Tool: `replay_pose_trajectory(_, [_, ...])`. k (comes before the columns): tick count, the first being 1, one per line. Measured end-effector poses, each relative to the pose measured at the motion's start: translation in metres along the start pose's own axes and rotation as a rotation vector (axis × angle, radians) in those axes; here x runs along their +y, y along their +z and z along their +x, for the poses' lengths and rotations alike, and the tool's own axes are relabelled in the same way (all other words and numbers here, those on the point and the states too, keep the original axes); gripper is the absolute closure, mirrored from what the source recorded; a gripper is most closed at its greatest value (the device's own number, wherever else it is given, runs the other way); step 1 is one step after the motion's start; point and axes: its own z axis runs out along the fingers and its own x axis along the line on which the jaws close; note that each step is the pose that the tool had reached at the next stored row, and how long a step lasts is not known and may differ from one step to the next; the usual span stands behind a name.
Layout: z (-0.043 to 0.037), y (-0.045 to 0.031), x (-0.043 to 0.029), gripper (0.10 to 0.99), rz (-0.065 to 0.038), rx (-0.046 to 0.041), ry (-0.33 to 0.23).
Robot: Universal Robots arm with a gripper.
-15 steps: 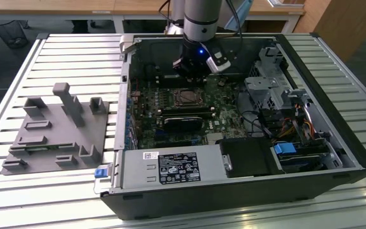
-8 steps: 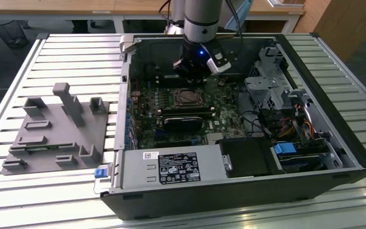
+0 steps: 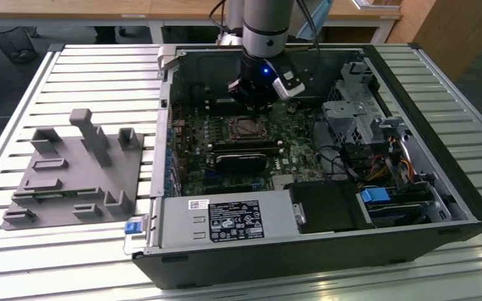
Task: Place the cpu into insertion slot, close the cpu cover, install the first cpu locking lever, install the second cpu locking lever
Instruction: 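Install the second cpu locking lever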
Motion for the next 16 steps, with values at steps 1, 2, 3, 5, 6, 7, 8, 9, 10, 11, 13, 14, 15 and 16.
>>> replay_pose_trajectory(1, [0.0000, -0.0002, 0.0000, 0.965, 0.000, 0.0000, 0.000])
replay_pose_trajectory(2, [0.0000, -0.0008, 0.0000, 0.965, 0.000, 0.0002, 0.000])
replay_pose_trajectory(3, [0.0000, -0.0019, 0.0000, 0.965, 0.000, 0.0001, 0.000])
replay_pose_trajectory(5, [-0.0001, -0.0063, 0.0003, 0.965, 0.000, 0.0000, 0.000])
replay_pose_trajectory(6, [-0.0001, -0.0089, 0.0004, 0.965, 0.000, 0.0000, 0.000])
replay_pose_trajectory(7, [-0.0002, -0.0117, 0.0005, 0.965, 0.000, 0.0000, 0.000])
replay_pose_trajectory(8, [-0.0002, -0.0143, 0.0006, 0.965, 0.000, 0.0000, 0.000])
replay_pose_trajectory(9, [-0.0002, -0.0160, 0.0006, 0.965, 0.000, 0.0001, 0.000])
replay_pose_trajectory(10, [-0.0002, -0.0164, 0.0004, 0.965, 0.000, 0.0000, 0.000])
replay_pose_trajectory(11, [-0.0002, -0.0164, -0.0001, 0.965, 0.000, 0.0000, 0.000])
replay_pose_trajectory(13, [-0.0001, -0.0165, -0.0022, 0.965, 0.000, 0.0000, 0.000])
replay_pose_trajectory(14, [-0.0001, -0.0166, -0.0038, 0.965, 0.000, 0.0000, 0.000])
replay_pose_trajectory(15, [0.0000, -0.0167, -0.0060, 0.965, 0.000, 0.0000, 0.000])
replay_pose_trajectory(16, [0.0000, -0.0168, -0.0083, 0.965, 0.000, 0.0000, 0.000])
